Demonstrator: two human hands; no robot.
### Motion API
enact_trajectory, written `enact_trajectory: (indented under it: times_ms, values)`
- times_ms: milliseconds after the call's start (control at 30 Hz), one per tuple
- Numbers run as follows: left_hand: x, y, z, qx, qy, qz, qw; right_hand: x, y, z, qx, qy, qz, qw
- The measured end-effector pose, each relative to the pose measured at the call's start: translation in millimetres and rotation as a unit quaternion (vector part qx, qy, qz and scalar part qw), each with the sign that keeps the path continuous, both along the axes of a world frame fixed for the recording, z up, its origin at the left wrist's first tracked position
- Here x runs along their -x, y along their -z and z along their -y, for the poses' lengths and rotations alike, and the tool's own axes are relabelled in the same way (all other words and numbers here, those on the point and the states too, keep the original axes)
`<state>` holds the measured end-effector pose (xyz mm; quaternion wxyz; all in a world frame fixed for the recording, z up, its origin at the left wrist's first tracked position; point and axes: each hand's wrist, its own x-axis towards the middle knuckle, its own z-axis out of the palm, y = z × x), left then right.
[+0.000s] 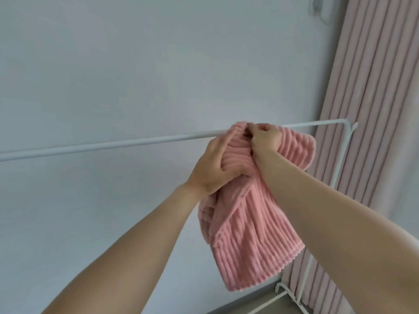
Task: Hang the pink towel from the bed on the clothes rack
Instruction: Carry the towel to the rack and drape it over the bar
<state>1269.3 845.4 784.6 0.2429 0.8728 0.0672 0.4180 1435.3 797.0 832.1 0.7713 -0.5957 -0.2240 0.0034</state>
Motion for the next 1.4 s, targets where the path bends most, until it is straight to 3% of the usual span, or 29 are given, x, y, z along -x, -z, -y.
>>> enact_trajectory:
  times_ms: [100,200,333,467,533,633,700,800,900,967,1100,1233,1300,1400]
  values:
    - [-6.8,-2.0,-4.5,-0.089,-0.08,-0.063,0.991,7.1,-18.4,-7.3,-0.032,-0.046,-0.026,0.998]
    - [-16.6,-17.7,-5.5,-0.112,-0.174,-0.031,0.978,17.1,-25.9,-8.7,-0.085,-0.138,-0.057,0.985]
    - [-22.2,-52.6,-17.7,-0.065,-0.194,0.068,0.976,17.4,-24.3,2.1,-0.031,-0.166,0.091,0.981]
    - [-27.6,-90.2,-26.1,-0.058,-0.263,0.157,0.95,29.3,-17.9,7.3,0.095,-0.12,0.297,0.943]
    - [-31.5,-107.1,-27.5,-0.01,-0.27,0.189,0.944,45.1,-12.3,4.3,0.105,-0.062,0.335,0.934]
    - [-36.8,-124.5,-37.8,0.079,-0.266,0.166,0.946,70.1,9.0,0.9,0.115,0.018,0.341,0.933]
    - [-39.9,-127.8,-43.9,0.098,-0.266,0.126,0.951,83.0,30.0,-2.5,0.195,0.057,0.368,0.907]
    - [-40.4,-127.1,-49.9,0.075,-0.252,0.101,0.96,82.5,34.3,-5.6,0.3,0.1,0.338,0.886]
    - [-37.9,-124.7,-56.9,0.049,-0.237,0.106,0.964,60.6,9.3,0.8,0.352,0.081,0.283,0.888]
    - [-36.1,-122.3,-62.1,0.015,-0.241,0.1,0.965,42.0,-4.7,8.8,0.374,0.119,0.28,0.876]
    - [-34.2,-114.1,-72.1,-0.076,-0.254,0.001,0.964,5.7,-37.7,25.4,0.32,0.217,0.27,0.882]
    - [-40.1,-107.1,-63.9,-0.111,-0.262,-0.059,0.957,-2.3,-69.7,18.0,0.207,0.241,0.26,0.912]
    - [-40.2,-103.9,-62.0,-0.115,-0.285,-0.064,0.95,7.0,-78.8,5.8,0.148,0.171,0.295,0.928]
    - [-34.3,-97.9,-66.8,-0.053,-0.229,-0.048,0.971,19.5,-93.3,-21.4,0.133,0.025,0.36,0.923]
